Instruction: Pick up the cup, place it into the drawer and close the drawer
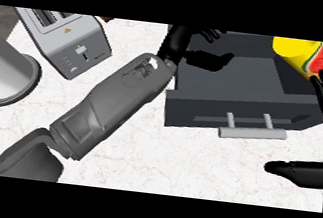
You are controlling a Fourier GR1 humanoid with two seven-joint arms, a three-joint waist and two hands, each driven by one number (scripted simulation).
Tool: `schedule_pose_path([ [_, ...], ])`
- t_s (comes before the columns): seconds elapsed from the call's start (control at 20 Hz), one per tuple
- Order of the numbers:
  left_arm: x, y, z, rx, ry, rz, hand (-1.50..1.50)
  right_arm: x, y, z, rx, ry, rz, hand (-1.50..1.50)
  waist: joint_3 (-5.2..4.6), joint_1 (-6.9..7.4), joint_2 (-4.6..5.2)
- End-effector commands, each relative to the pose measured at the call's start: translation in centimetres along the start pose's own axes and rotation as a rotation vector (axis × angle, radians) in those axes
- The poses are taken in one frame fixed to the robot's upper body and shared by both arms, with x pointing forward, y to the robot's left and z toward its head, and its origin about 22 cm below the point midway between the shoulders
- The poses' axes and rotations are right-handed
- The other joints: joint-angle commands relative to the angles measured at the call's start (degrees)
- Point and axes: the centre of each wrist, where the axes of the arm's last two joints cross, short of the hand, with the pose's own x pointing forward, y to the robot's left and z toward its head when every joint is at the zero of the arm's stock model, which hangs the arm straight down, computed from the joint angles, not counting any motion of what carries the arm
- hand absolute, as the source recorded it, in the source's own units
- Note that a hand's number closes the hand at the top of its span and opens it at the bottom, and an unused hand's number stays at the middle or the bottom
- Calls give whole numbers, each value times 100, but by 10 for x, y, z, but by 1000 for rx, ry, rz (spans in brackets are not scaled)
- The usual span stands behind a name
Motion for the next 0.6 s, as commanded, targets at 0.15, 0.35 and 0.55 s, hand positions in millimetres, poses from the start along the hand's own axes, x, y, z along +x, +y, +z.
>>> schedule_pose_path([
  [0.15, -2, -12, 4, -13, 43, -141, -150, -4, -5, -6, 11, -10, -14, -150, 3, -44, 14],
  [0.35, -4, -15, 11, 32, -31, -59, -150, -9, -1, -4, 24, -17, -50, -150, -1, 41, 4],
  [0.55, 13, -17, 3, 45, -98, -1, -150, 4, 1, -4, 97, -44, -179, -150, -5, 30, -13],
])
